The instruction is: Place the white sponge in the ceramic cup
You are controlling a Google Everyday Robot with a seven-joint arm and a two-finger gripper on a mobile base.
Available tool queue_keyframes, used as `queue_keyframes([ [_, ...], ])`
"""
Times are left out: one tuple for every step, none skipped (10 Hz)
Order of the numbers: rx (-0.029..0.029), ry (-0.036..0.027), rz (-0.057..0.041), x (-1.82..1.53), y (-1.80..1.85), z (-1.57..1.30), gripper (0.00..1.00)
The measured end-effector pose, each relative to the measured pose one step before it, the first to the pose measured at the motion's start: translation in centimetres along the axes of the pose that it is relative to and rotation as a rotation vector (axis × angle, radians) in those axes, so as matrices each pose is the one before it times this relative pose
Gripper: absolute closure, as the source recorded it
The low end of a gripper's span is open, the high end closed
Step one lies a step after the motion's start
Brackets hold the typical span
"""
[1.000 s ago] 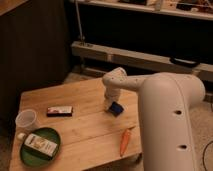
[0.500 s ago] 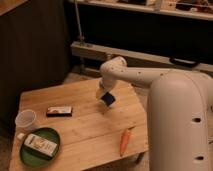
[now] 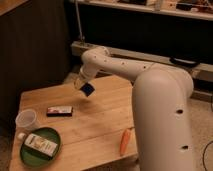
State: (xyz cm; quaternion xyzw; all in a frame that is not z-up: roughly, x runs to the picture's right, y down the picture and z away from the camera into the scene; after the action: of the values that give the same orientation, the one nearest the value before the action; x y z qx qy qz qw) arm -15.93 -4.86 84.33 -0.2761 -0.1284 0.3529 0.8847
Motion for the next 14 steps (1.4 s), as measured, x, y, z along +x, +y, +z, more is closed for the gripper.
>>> queue_keyframes([
  [-0.05090,-0.05116,-0.05378,-3.233,2.340,-0.263,1.00],
  [-0.05144,-0.04332,-0.04547,-2.599,2.196,-0.137,1.00],
  [-0.05966,-0.04384,-0.04942,-2.452,2.678,-0.033,1.00],
  [-0.05443,-0.03728,-0.04404,-1.782,2.390,0.144,1.00],
  [-0.07122,-0.04250,-0.05575,-1.770,3.000,0.177,1.00],
  [-0.04800,-0.02349,-0.03649,-0.786,1.922,0.201,1.00],
  [-0.05823,-0.02635,-0.04196,-0.762,2.311,0.281,1.00],
  [-0.05608,-0.01684,-0.04038,-0.574,2.060,0.503,1.00],
  [-0.03106,-0.01013,-0.02502,-0.632,1.204,0.472,1.00],
  [-0.01612,-0.00540,-0.01288,-0.263,0.601,0.235,1.00],
  [0.00159,-0.00011,0.00089,0.068,-0.058,-0.108,1.00],
  [0.00111,-0.00034,0.00182,0.100,-0.070,-0.071,1.00],
  [-0.00120,0.00023,-0.00024,-0.013,0.025,0.081,1.00],
  [-0.00301,-0.00094,-0.00296,-0.106,0.126,0.137,1.00],
])
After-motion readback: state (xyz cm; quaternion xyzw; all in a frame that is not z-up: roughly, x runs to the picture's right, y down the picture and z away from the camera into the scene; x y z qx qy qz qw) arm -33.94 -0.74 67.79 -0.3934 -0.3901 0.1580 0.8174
